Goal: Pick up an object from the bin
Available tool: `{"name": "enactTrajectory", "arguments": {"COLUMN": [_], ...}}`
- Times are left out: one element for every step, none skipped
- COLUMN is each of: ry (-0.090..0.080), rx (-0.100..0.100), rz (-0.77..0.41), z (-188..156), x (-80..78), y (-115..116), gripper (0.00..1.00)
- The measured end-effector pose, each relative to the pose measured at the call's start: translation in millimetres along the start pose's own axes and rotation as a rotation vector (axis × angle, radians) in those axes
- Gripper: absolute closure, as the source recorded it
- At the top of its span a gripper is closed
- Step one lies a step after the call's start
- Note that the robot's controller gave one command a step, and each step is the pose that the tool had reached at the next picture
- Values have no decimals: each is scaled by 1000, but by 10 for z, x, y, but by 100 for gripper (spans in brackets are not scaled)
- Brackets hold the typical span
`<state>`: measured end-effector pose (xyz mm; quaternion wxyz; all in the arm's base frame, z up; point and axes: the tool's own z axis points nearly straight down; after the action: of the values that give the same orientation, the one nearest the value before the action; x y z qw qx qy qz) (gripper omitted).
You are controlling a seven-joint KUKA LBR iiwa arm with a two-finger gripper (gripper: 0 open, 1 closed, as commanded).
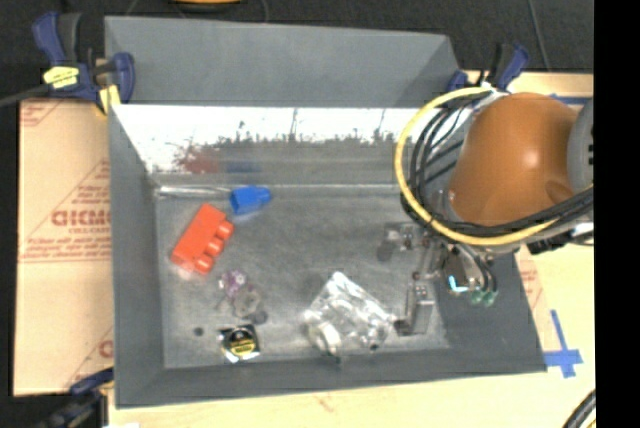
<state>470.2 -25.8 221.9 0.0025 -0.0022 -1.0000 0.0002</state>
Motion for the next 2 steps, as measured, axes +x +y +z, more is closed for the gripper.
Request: {"name": "enactTrajectory", "arguments": {"ry": [-10,-11], "rx": [2,1], "rz": [-57,-300], "z": [1505,1211], "x": [-148,-283], "y": [104,456], "gripper": [0,0]}}
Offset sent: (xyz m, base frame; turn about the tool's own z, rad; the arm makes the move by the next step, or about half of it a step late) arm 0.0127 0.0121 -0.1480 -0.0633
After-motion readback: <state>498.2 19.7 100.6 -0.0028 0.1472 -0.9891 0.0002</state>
